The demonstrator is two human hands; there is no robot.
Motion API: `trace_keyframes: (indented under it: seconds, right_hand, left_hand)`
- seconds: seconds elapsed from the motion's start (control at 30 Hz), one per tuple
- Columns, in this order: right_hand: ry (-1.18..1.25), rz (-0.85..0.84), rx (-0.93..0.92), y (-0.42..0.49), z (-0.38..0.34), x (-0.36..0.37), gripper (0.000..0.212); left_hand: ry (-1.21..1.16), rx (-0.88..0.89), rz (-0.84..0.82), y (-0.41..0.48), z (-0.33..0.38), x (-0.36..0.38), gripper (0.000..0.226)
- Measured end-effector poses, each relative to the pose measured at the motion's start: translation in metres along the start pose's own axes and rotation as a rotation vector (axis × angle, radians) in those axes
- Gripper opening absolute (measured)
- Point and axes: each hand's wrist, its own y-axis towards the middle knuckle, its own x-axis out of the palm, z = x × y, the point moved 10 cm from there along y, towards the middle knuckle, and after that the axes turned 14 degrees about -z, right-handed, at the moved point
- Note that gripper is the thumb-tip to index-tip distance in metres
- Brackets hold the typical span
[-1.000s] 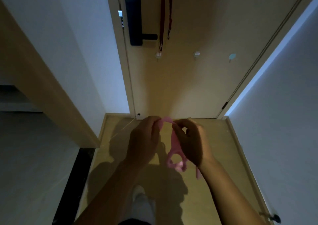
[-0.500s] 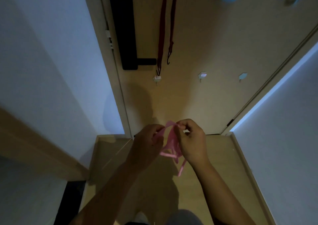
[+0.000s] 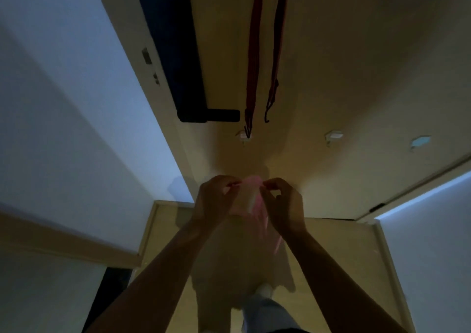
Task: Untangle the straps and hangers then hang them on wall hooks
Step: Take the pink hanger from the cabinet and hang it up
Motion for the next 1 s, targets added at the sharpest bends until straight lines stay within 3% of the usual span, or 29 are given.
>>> trace_keyframes:
  seconds: [0.13, 0.4, 0.73, 1.0]
  right_hand:
    - [-0.033, -0.046, 0.048, 0.051, 0.022, 0.001, 0.014]
    - [-0.096, -0.104, 0.094, 0.13, 0.047, 0.018, 0.017]
    - [-0.167, -0.099, 0.187, 0.179, 0.073, 0.029, 0.021]
    - [-0.237, -0.184, 0.315, 0.19, 0.095, 0.042, 0.027]
  left_hand:
    - [-0.044, -0.105, -0.065, 0.043, -0.026, 0.013, 0.02]
    - [-0.14, -0.298, -0.012, 0.109, -0.069, 0.024, 0.026]
    - [-0.074, -0.37, -0.14, 0.167, -0.099, 0.037, 0.027]
    - [-0.251, -0.569, -0.181, 0.176, -0.127, 0.059, 0.029]
